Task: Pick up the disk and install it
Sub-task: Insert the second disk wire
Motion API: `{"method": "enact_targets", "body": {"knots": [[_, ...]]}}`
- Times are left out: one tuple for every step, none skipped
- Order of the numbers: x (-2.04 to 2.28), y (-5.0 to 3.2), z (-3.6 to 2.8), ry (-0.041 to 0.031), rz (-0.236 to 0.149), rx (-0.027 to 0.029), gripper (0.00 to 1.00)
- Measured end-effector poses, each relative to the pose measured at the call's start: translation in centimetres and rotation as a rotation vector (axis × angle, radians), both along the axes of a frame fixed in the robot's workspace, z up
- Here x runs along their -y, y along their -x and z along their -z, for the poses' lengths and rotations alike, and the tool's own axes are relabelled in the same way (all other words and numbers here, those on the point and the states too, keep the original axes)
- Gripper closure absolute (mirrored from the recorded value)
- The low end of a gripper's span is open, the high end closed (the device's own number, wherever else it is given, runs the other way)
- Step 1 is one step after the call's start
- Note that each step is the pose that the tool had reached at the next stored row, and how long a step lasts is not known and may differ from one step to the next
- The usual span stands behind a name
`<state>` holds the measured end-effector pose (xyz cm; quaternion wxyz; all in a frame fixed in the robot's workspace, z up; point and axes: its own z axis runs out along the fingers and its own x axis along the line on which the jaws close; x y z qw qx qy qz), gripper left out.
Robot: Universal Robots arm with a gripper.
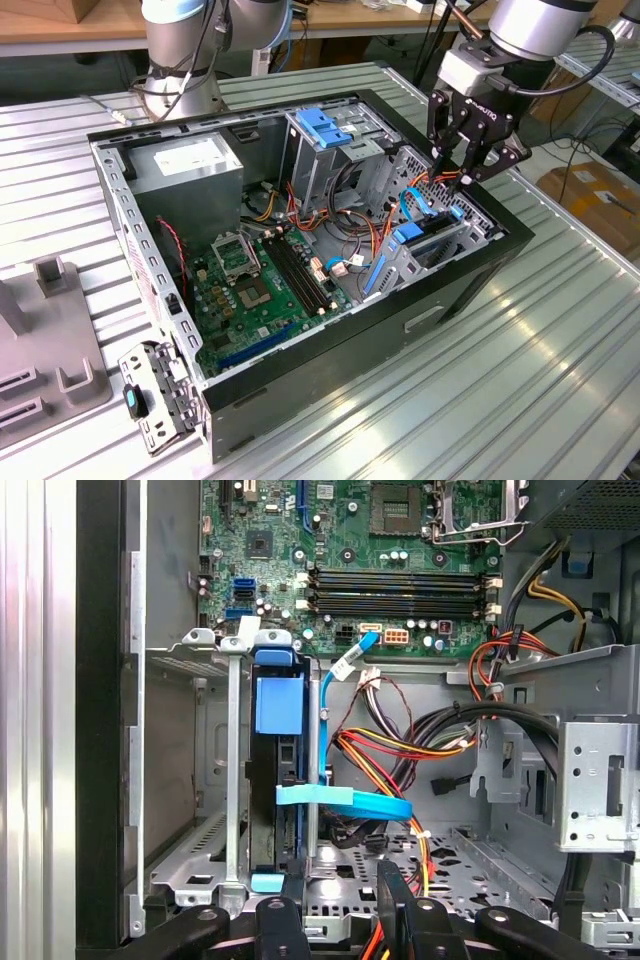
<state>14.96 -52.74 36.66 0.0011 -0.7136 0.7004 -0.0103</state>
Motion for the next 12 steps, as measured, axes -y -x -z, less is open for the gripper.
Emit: {"method": "enact_targets", "body": {"knots": [[-0.01,-0.02,0.01,-0.0001,0.0,0.0,0.58],[-0.04,-0.2,0.0,0.0001,-0.001,-0.0003,0.58],[-0.05,-0.39,0.0,0.0001,-0.002,-0.0011,0.58],[-0.06,-0.6,0.0,0.0,-0.003,-0.002,0.58],[-0.07,-0.87,0.0,0.0,-0.007,-0.0029,0.58],[-0.07,-0.97,0.0,0.0,-0.011,-0.003,0.58],[-0.07,-1.06,0.0,0.0001,-0.018,-0.0031,0.58],[-0.07,-1.17,0.0,0.0,-0.026,-0.0033,0.58],[-0.06,-1.28,0.01,-0.0001,-0.032,-0.0036,0.58],[-0.06,-1.38,0.0,0.0,-0.039,-0.004,0.58],[-0.06,-1.49,0.0,0.0,-0.046,-0.0042,0.58],[-0.07,-1.58,0.0,0.0001,-0.056,-0.0043,0.58]]}}
